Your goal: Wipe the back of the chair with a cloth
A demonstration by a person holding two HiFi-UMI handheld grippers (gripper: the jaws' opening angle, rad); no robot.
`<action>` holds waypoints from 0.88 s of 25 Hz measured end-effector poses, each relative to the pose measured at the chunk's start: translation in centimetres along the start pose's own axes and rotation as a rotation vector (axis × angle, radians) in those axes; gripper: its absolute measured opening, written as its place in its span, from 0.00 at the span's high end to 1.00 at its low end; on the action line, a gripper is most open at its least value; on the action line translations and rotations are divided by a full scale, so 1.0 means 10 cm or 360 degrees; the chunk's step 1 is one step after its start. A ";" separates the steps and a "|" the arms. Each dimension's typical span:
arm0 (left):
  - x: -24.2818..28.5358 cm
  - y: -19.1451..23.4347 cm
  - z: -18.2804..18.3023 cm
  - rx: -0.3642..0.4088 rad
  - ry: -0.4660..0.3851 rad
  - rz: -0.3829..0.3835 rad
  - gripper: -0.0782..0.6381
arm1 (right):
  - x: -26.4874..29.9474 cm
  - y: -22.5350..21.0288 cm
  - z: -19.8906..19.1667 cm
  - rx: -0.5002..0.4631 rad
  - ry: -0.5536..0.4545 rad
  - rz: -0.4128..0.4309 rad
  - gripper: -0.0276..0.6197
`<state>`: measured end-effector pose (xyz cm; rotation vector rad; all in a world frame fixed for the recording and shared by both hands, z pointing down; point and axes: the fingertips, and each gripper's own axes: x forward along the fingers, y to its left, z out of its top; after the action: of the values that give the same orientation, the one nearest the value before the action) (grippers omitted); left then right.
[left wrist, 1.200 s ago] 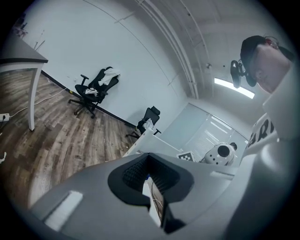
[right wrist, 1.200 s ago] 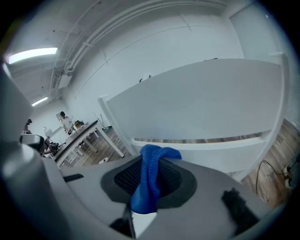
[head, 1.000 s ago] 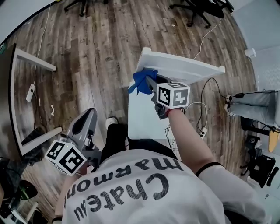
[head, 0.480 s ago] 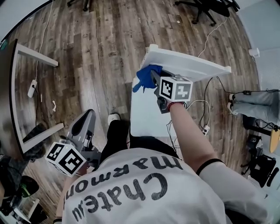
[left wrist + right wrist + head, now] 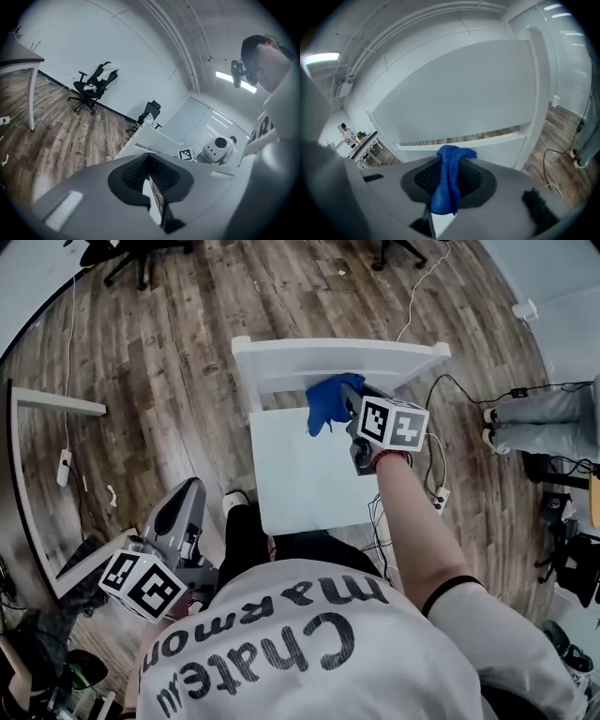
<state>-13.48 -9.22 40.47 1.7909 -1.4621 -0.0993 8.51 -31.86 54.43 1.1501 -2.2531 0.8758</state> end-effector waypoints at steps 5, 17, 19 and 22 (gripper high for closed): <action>0.18 -0.29 -0.06 0.0039 0.0017 -0.0039 0.88 | -0.25 -0.61 0.09 0.0095 -0.0063 -0.0130 0.82; 0.09 -0.39 -0.08 0.0070 -0.0039 0.0028 0.88 | -0.48 -1.16 0.16 0.0212 -0.0122 -0.0243 0.82; 0.04 -0.34 -0.09 0.0061 -0.0053 0.0059 0.88 | -0.47 -1.04 0.13 0.0176 -0.0128 -0.0242 0.82; -0.04 -0.23 -0.09 0.0015 -0.0072 0.0098 0.88 | -0.39 -0.69 0.05 0.0089 -0.0103 -0.0161 0.82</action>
<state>-11.37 -8.35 39.51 1.7599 -1.5507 -0.1019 16.35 -33.20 53.88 1.3234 -2.2125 0.8778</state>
